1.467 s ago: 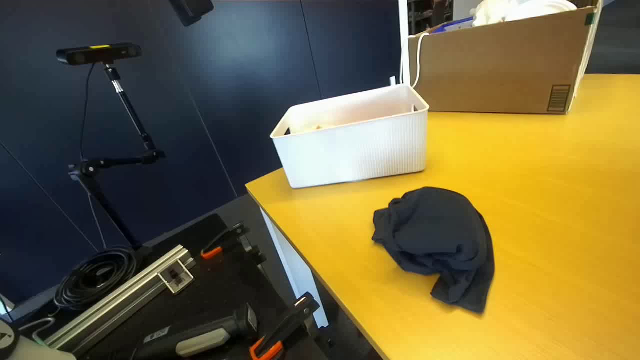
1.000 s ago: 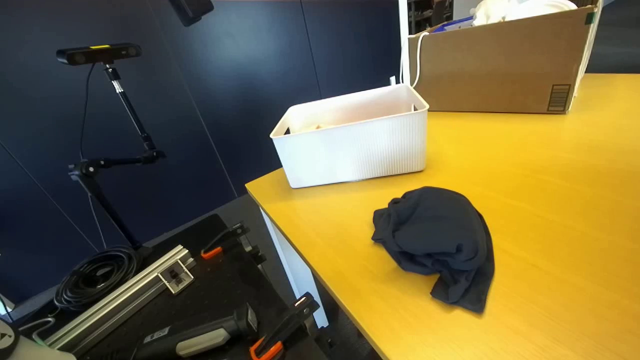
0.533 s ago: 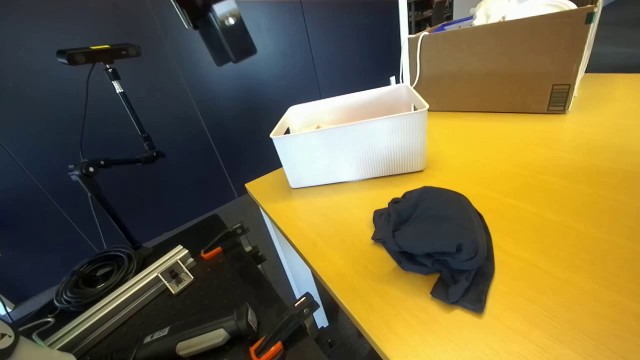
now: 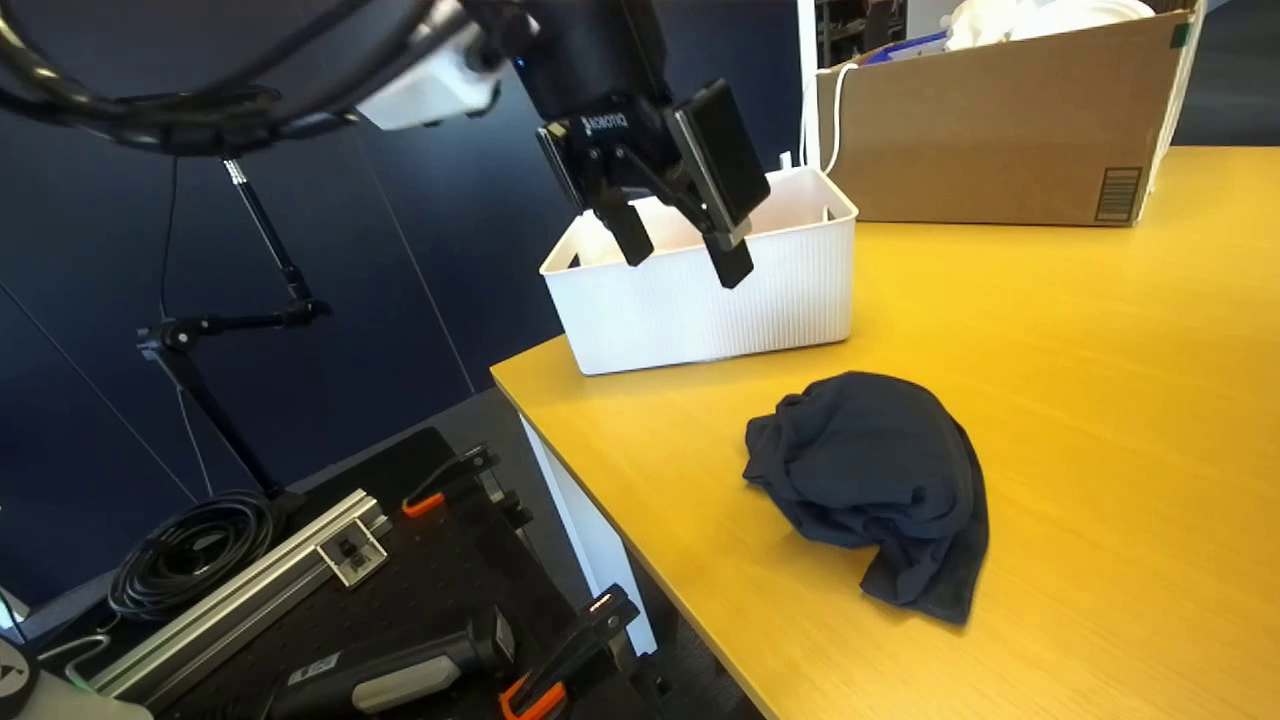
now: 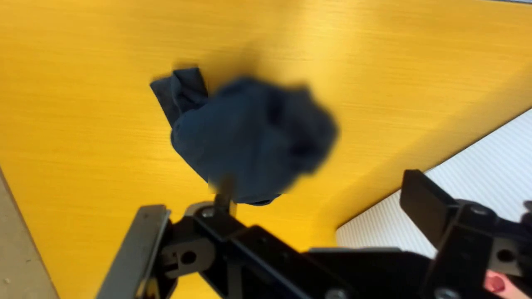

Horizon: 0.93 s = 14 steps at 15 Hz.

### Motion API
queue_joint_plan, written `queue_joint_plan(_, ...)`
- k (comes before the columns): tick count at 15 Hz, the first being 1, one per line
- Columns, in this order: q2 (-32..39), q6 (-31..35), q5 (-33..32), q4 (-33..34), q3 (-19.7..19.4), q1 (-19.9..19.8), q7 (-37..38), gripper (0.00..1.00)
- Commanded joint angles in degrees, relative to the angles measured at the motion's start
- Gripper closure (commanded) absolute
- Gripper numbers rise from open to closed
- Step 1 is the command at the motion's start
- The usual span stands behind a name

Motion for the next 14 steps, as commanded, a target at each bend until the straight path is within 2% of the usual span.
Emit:
queue_joint_plan(1,6.7,1.3,1.9,3.2,2.7,2.4,-4.5,0.00)
queue_joint_plan(5,7.7,-0.3,-2.6,0.7,4.4,1.0,-3.4,0.00)
queue_joint_plan(9,12.0,0.7,-9.7,0.5,3.0,-2.2,0.0,0.00)
queue_joint_plan(14,22.6,7.5,-12.4,6.2,2.1,-4.2,3.7,0.00)
